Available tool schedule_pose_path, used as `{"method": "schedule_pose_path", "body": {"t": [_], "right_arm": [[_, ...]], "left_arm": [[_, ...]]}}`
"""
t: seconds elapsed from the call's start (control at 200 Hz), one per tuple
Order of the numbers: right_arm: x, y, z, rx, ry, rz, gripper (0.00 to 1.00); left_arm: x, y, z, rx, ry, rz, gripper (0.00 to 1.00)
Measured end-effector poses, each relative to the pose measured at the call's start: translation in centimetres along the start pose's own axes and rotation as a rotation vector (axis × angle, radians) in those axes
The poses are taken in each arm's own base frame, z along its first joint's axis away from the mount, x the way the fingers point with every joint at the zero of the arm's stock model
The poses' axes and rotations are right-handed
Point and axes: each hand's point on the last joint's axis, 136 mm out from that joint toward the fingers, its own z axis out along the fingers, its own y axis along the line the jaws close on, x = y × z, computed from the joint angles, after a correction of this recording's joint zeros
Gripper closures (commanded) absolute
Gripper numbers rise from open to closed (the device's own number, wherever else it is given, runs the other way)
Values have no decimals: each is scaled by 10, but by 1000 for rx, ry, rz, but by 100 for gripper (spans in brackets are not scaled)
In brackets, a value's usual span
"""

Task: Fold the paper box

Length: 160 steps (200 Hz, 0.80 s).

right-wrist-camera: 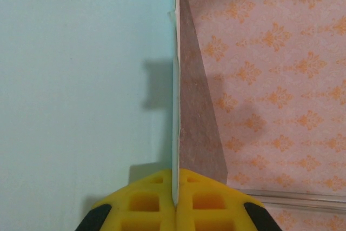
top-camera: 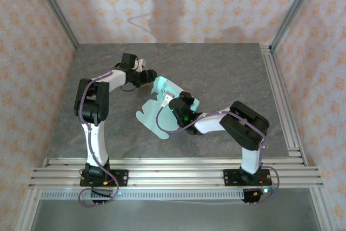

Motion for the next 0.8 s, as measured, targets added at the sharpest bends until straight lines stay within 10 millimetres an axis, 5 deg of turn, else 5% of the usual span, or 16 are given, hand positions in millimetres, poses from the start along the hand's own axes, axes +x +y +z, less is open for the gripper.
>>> {"method": "schedule_pose_path", "body": {"t": [0.801], "right_arm": [[-4,-3,2,-3,-7,-14,100]], "left_arm": [[54,-22,-31,59,-17,74,28]]}}
